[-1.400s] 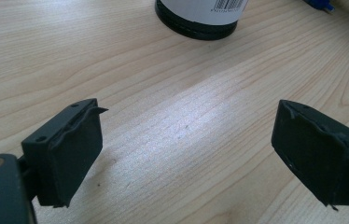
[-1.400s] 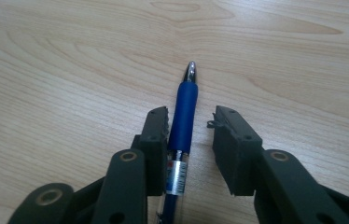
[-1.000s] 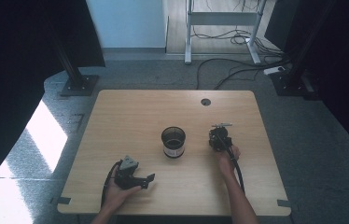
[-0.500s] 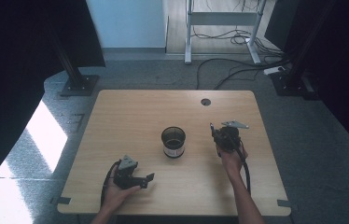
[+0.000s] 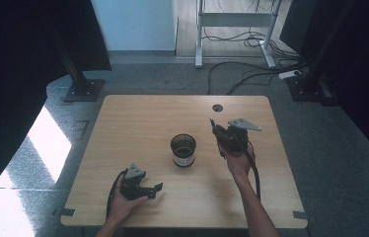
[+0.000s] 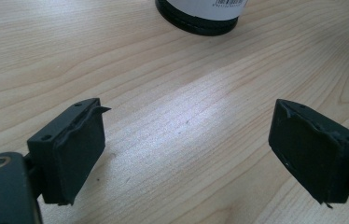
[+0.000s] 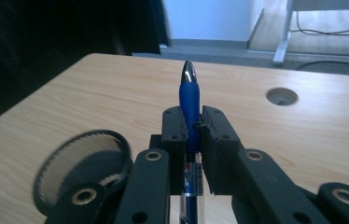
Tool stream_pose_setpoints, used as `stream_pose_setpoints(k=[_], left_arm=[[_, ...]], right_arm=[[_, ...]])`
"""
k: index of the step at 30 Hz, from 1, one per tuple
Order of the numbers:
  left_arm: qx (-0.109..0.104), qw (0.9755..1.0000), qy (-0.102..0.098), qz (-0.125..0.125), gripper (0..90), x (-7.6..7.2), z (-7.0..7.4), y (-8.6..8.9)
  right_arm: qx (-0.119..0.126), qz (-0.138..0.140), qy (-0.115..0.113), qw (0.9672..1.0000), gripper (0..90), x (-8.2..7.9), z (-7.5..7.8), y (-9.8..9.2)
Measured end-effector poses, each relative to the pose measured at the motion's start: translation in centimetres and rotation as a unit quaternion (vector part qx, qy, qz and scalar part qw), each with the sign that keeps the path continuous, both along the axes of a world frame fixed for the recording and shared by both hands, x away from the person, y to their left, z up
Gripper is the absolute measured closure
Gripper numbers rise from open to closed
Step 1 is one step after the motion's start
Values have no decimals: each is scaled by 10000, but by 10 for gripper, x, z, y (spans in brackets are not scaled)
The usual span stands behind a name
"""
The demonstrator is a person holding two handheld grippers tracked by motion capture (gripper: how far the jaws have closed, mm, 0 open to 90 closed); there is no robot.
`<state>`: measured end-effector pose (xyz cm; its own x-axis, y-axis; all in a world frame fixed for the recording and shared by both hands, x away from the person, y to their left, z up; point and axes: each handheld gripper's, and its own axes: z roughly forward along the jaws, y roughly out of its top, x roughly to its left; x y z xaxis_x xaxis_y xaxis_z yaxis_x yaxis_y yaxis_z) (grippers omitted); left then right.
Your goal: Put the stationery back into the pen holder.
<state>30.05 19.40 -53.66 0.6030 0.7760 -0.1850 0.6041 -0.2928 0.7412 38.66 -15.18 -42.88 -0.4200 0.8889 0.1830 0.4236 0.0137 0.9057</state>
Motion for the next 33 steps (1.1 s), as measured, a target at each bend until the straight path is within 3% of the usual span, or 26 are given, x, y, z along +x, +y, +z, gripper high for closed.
stream_pose_setpoints(k=[17, 33], left_arm=[[-48, 10000, 20, -36, 110, -1, 1, 1], [-11, 10000, 62, -62, 110, -1, 0, 0]], right_arm=[[60, 327, -232, 9992, 789, 18, 16, 50], [124, 385, -242, 9989, 789, 23, 19, 59]])
